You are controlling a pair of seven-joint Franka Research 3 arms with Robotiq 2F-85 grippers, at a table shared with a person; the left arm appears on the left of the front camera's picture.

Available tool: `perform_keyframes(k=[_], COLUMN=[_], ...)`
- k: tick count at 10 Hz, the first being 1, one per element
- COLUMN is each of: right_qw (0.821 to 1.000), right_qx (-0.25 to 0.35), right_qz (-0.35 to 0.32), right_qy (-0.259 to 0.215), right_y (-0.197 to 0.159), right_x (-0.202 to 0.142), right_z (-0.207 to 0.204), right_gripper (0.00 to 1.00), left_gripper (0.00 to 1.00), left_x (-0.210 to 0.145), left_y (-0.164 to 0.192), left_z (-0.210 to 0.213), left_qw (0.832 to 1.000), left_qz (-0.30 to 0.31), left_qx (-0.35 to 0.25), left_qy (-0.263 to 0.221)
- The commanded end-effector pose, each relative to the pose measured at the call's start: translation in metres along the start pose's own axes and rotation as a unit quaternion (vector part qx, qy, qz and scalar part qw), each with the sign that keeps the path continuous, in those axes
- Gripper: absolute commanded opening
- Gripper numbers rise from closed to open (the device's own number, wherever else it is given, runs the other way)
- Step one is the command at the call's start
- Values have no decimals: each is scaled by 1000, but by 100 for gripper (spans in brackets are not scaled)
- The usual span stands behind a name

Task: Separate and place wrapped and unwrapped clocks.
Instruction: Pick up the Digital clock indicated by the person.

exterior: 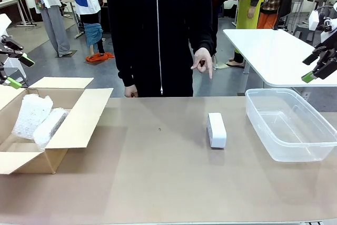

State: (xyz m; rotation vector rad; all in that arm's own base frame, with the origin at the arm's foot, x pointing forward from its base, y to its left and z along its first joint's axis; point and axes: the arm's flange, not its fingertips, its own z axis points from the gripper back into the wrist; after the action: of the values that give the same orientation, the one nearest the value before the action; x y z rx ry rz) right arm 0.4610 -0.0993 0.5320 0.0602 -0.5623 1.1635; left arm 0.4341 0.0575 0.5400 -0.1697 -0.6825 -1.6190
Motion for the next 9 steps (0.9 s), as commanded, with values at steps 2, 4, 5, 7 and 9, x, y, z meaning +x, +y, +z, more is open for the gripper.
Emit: perform_keyframes(k=[2,4,5,7,9], right_qw=[1000,1000,1000,1000,1000], right_qx=[3,3,3,3,3], right_qz=[1,1,1,1,1], right_qy=[-7,-7,-7,-7,-7], right_y=[-1,-1,-1,-1,-1], right_x=[-1,-1,-1,-1,-1], right_z=[-1,-1,-1,-1,-1], right_gripper=[100,100,100,100,100], left_gripper=[100,100,100,100,100], left_x=[0,0,0,0,0], left_y=[1,1,1,1,1], left_z=[0,0,0,0,0], left_qw=[1000,1000,1000,1000,1000], left_qz=[2,2,2,2,2], left_qx=[-2,-2,-2,-2,-2], left_qy=[-3,-3,-3,-3,-3])
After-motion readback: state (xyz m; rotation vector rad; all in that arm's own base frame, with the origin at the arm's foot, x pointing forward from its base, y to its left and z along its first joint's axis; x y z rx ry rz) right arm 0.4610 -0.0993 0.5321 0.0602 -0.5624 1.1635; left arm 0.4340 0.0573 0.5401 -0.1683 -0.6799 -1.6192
